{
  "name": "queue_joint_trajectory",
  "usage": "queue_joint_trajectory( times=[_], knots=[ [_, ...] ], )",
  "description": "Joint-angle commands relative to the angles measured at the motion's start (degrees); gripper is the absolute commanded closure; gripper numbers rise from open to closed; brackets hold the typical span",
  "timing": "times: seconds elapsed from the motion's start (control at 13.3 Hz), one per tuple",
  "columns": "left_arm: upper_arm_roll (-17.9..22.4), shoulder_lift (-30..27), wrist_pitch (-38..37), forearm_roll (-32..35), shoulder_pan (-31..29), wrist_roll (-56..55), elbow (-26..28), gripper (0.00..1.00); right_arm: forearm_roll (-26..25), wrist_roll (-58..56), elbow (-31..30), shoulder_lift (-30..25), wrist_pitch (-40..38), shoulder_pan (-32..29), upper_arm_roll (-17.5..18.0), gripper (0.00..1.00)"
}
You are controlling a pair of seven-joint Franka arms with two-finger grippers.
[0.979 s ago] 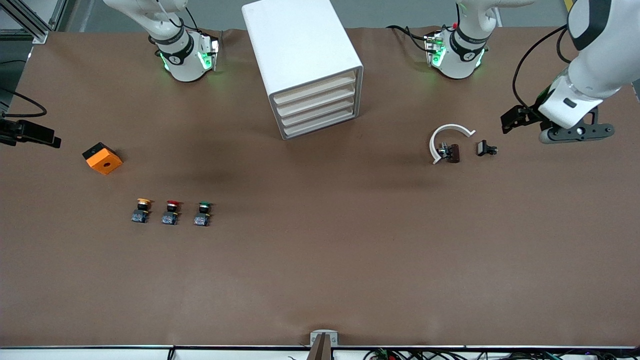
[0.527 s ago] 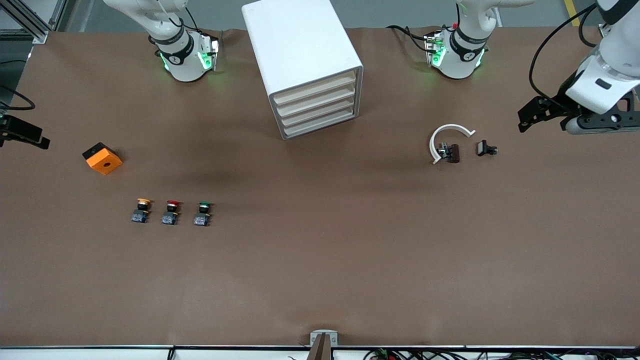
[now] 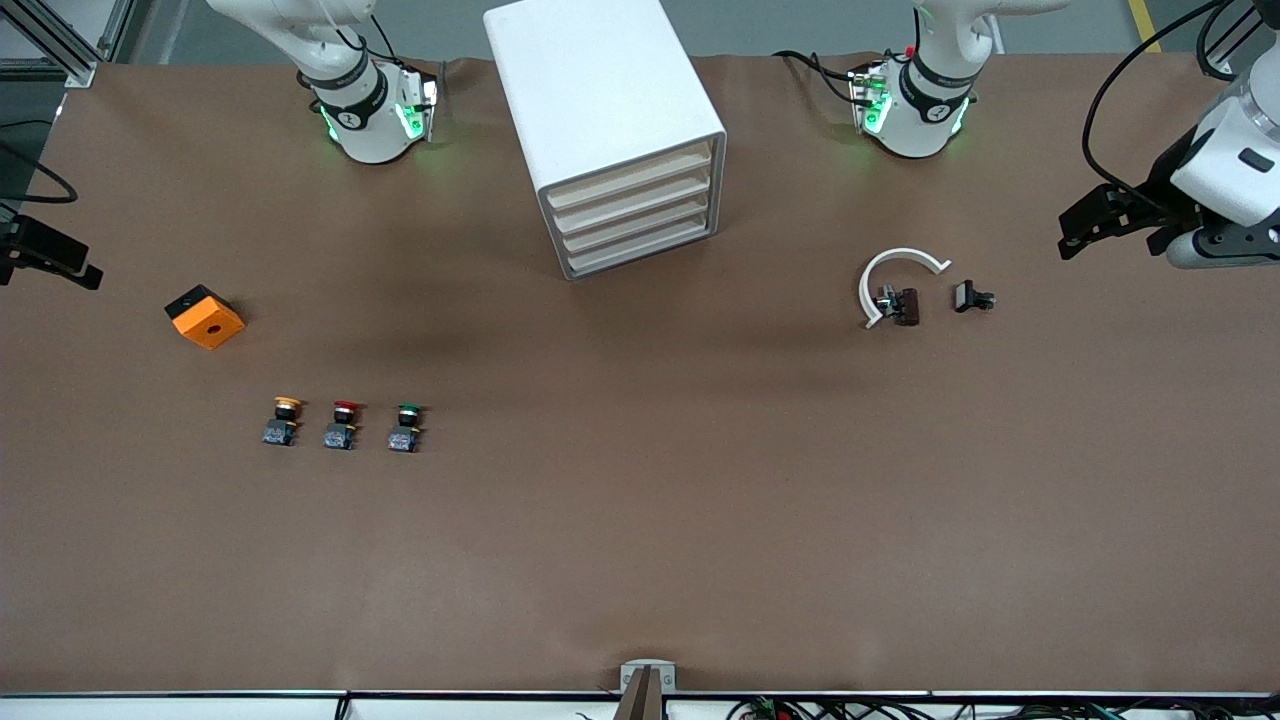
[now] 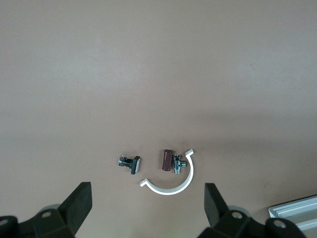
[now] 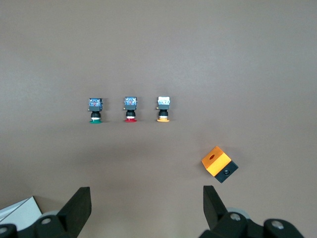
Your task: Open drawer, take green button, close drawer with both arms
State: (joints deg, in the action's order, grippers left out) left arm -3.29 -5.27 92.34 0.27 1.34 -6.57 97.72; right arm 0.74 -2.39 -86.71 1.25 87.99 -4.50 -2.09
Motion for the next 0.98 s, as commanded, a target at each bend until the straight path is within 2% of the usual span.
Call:
queue_joint_trajectory(
  times=[0.0,0.9],
  knots=[
    [0.12,0.70,-1.37,-0.44,-0.46,1.38,-1.57,0.00,0.67,0.02,-8.73,-6.95,3.24,-0.95,0.69,0.00],
    [0.13,1.67,-2.16,-0.71,-0.29,1.38,-1.65,0.00,0.32,0.02,-10.85,-10.21,2.63,0.36,0.51,0.00]
  ],
)
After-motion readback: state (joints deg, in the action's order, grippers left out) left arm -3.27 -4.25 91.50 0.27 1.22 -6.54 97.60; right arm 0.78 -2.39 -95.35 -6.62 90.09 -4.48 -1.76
